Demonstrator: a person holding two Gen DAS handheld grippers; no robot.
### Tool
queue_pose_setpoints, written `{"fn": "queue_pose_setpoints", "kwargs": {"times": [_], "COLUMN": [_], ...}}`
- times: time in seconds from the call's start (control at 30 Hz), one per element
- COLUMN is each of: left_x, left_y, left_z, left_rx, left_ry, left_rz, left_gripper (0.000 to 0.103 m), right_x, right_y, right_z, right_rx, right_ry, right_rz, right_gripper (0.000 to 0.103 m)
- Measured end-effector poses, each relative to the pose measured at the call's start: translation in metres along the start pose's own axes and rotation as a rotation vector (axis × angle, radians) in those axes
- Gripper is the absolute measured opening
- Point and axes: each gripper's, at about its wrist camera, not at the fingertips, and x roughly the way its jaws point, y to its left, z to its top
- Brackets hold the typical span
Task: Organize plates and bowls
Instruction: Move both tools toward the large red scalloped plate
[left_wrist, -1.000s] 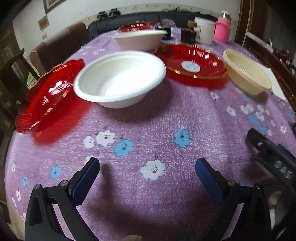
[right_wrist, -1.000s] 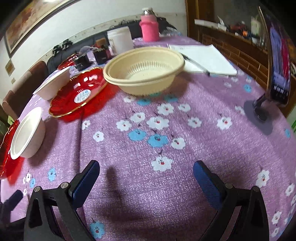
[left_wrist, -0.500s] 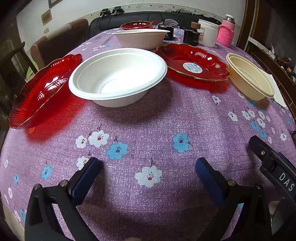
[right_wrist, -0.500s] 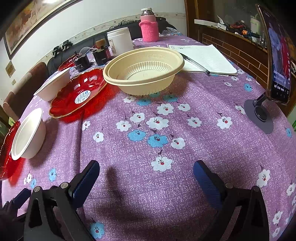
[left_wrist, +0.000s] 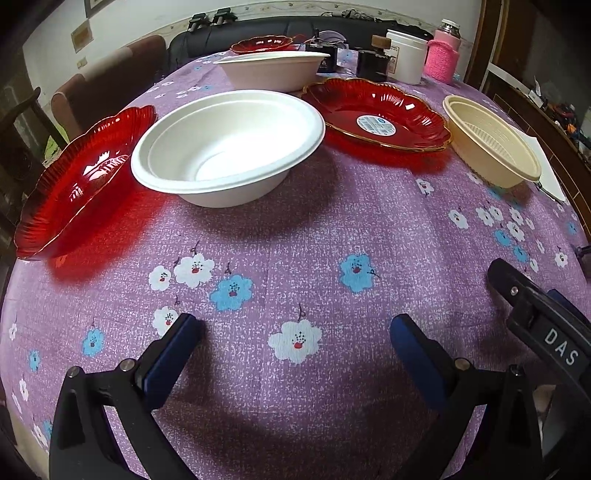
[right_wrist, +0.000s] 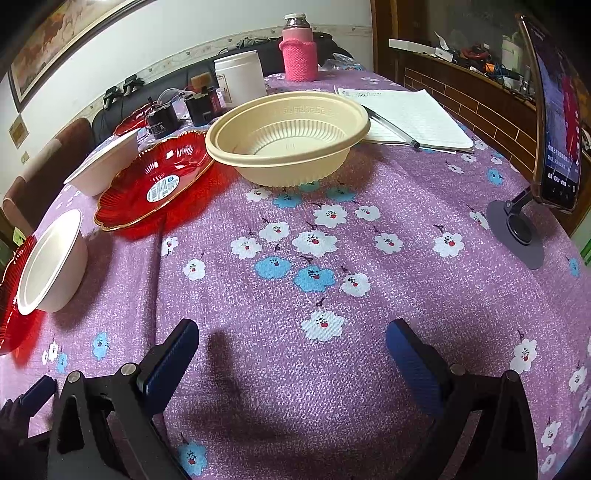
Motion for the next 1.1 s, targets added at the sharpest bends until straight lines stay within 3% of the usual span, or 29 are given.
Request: {"fn": "queue_pose_setpoints", "kwargs": {"times": [0.2, 0.83, 1.1], "left_x": [-0.002, -0.01, -0.013], "left_y": [-0.001, -0.001, -0.002], "left_z": [-0.004, -0.019, -0.023], "left_rx": [-0.006, 0.057, 0.121], "left_ry": [-0.012, -0.008, 0.006], "left_rz": [0.003, -0.036, -0.071], "left_gripper": [0.103, 0.103, 0.103], "right_x": [0.006, 0.007, 0.009], "right_y": [0.012, 0.011, 0.01], "right_z": [0.0, 0.001, 0.005], "right_rx": [-0.065, -0.072, -0.102], "right_ry": [0.028, 0.041, 0.123], "right_rz": [-0.065, -0.068, -0.044], "right_gripper": [0.102, 0.102, 0.102]}}
